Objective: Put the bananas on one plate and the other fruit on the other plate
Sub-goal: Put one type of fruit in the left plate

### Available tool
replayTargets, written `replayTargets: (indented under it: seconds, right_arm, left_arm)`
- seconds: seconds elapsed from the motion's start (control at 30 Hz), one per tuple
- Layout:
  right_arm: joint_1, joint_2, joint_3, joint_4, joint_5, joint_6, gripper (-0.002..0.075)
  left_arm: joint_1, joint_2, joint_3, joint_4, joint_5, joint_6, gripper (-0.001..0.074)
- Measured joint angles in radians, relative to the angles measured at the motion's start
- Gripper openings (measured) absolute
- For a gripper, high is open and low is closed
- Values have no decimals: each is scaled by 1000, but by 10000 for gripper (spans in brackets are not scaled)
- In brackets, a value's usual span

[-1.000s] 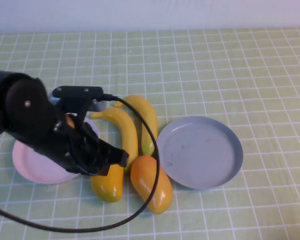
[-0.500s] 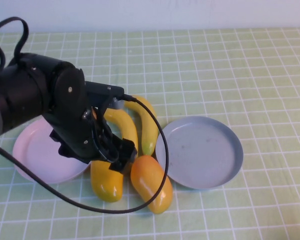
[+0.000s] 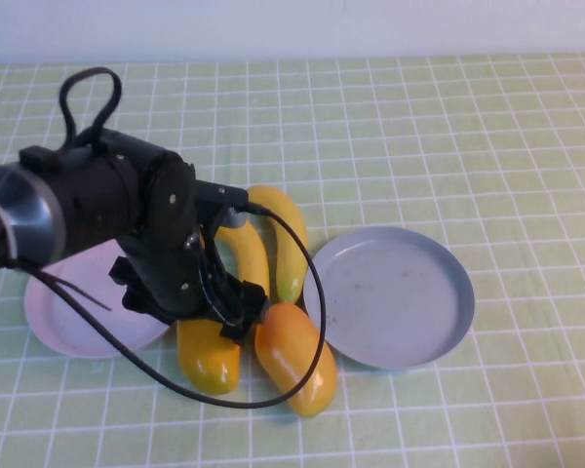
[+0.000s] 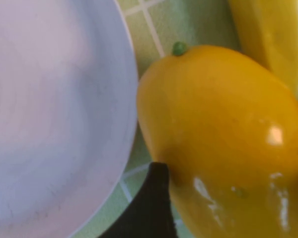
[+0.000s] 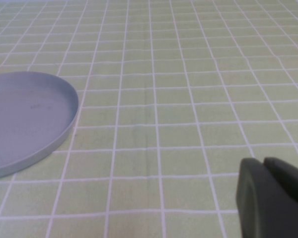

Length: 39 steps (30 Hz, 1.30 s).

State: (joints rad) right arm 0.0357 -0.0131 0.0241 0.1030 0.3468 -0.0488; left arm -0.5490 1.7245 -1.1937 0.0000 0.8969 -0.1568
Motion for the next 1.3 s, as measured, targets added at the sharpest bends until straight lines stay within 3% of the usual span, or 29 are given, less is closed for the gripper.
replayTargets:
  seconds: [0.4,0.47,0.57,0.73,1.03,1.13,1.3]
  right_arm:
    - [0,0,0,3,0,0,-15]
    - [0,0,0,3,0,0,-15]
    - [0,0,0,3,0,0,-15]
    - [0,0,0,3,0,0,-15]
    - [0,0,0,3,0,0,-15]
    - [0,0,0,3,0,0,-15]
    - [0,0,0,6,0,0,-15]
  left_arm:
    - [0,59,0,19,-43,-4,666]
    - [0,59,0,19,-50,-4,643]
    - [0,59,0,19,-52,-4,549]
    - [0,60,-5,19,-50,-4,537]
    - [5,25,-165,19,178,7,537]
    - [43,11,-215,19,245,49,537]
    - [185,22,-220,51,245,83,537]
